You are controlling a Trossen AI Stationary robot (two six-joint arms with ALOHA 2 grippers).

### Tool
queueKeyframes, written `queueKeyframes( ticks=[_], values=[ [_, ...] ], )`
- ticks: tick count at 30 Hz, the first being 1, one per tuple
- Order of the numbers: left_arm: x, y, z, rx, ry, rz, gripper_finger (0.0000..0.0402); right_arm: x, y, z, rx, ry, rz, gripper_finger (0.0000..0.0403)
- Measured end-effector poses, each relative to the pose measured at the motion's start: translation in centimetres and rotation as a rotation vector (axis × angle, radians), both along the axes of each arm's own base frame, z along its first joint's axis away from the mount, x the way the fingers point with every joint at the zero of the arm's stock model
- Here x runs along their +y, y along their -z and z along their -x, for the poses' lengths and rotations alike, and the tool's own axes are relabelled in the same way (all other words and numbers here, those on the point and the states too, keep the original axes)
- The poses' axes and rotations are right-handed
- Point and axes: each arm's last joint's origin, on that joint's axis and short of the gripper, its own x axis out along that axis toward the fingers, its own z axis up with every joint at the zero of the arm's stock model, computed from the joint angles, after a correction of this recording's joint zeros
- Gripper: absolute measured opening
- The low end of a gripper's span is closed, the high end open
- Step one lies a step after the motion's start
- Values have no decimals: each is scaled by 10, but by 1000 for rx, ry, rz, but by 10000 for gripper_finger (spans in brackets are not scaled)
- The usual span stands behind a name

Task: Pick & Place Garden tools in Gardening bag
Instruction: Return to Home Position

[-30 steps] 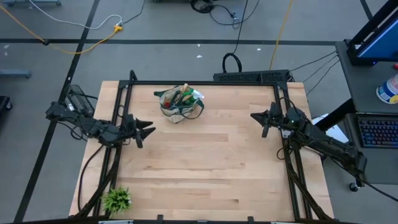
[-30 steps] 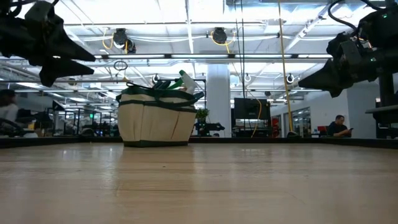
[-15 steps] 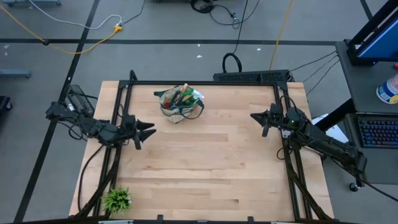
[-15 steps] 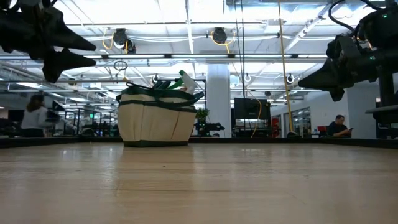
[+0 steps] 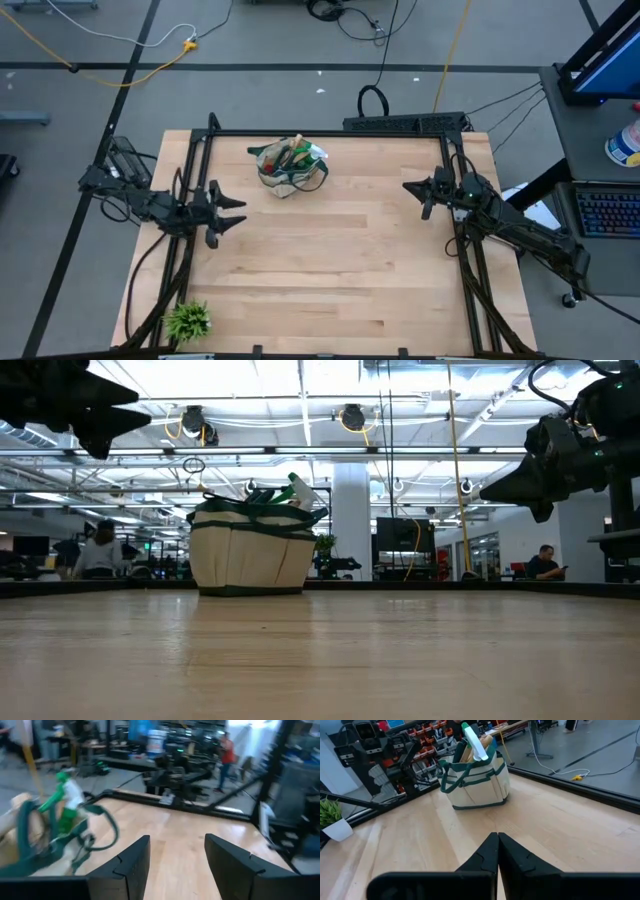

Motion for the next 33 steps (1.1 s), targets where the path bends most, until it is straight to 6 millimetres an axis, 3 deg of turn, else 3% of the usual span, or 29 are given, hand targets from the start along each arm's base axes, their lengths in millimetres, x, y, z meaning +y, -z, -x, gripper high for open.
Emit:
queueKeyframes(
  ticks=[7,15,33],
  values=[
    [-3,4,0,20,97,-44,196,0,0,0,24,-9,68,0],
    [-1,39,-6,-14,77,-46,196,0,0,0,38,-14,106,0],
    [6,45,-5,55,54,-85,196,0,1,-1,56,-23,123,0]
  ],
)
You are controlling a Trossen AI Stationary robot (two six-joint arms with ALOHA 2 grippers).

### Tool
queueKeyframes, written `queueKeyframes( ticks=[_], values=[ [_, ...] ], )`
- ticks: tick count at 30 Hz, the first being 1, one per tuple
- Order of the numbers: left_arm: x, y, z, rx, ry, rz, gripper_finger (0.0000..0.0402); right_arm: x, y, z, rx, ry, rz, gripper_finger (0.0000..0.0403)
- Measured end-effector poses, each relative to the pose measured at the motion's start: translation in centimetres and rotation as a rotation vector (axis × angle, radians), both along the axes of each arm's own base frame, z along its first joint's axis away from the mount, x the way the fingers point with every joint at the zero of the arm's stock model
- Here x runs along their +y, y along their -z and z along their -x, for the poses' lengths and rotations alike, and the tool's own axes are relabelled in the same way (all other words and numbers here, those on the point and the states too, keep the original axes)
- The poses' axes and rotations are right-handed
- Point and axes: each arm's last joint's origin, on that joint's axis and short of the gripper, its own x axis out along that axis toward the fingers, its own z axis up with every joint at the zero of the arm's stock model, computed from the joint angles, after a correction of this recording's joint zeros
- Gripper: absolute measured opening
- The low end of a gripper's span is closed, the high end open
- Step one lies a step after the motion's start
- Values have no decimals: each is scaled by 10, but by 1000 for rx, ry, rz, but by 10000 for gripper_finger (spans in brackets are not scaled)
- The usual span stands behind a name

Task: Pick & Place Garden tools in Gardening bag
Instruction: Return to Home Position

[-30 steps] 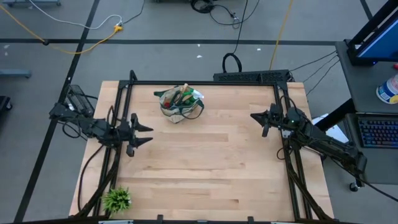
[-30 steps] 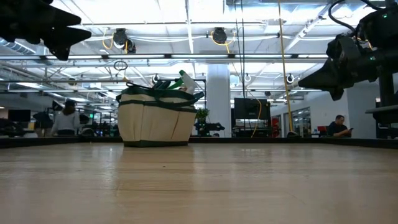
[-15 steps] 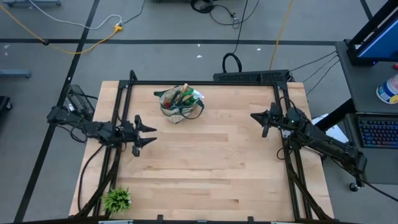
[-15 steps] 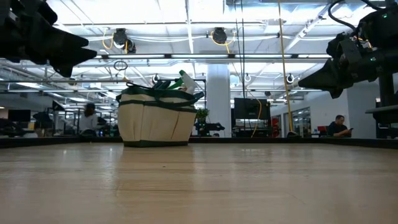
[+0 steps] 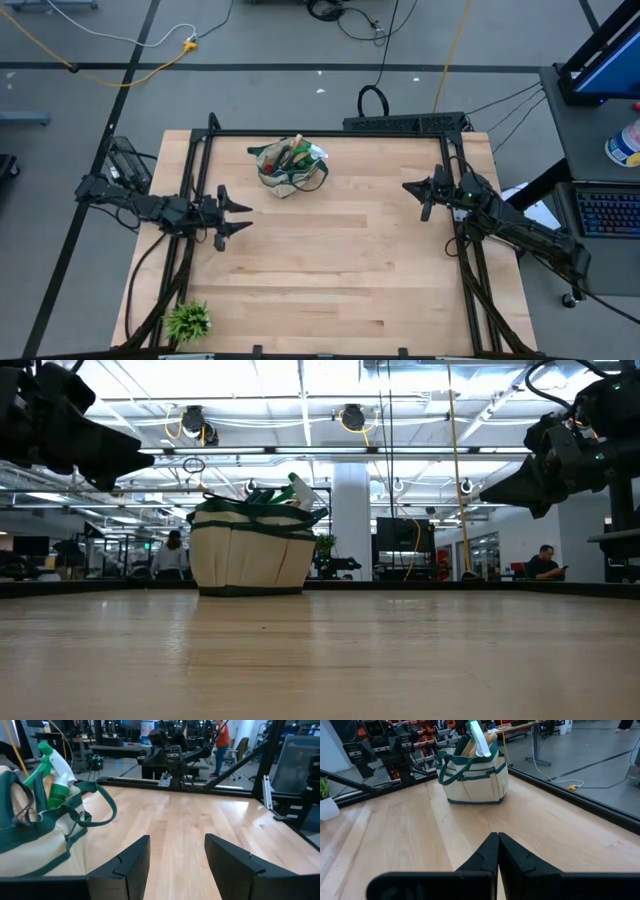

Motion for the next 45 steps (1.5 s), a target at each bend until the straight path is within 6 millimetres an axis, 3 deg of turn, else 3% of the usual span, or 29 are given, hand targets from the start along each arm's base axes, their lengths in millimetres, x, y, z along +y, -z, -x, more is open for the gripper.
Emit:
queueKeyframes(
  ticks=[8,45],
  values=[
    [1,7,1,79,-41,-35,196,0,0,0,1,0,0,0],
    [1,7,0,75,-39,-31,196,0,0,0,1,-1,-1,0]
  ],
)
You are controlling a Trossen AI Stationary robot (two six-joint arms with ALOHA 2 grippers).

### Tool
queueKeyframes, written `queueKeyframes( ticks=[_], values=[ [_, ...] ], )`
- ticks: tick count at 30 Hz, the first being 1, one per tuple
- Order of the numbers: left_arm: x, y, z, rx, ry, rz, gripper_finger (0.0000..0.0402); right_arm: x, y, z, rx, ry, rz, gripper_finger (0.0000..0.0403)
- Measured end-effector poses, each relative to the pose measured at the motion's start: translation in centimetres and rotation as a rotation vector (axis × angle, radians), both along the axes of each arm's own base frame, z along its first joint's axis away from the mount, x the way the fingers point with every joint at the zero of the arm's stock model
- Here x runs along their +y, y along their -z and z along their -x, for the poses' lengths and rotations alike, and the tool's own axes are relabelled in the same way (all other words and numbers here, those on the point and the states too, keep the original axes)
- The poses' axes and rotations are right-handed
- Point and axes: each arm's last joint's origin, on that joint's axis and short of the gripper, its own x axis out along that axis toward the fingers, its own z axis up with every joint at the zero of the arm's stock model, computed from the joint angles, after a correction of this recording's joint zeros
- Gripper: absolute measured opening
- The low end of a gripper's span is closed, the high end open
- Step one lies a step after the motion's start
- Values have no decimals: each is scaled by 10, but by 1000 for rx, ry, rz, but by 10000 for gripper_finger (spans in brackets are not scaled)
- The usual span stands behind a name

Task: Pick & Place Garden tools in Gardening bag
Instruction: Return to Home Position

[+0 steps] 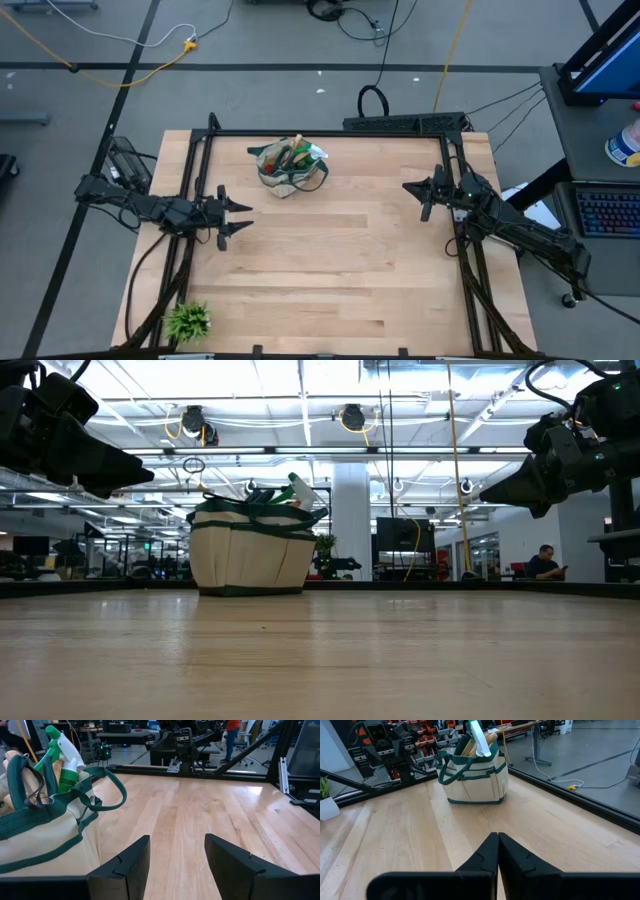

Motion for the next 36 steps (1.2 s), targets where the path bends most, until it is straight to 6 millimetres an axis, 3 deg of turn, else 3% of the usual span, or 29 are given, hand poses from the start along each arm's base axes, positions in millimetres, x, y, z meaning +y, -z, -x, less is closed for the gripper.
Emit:
queueKeyframes(
  ticks=[36],
  values=[
    [0,0,0,0,0,1,196,7,0,-3,0,-72,0,0]
  ],
)
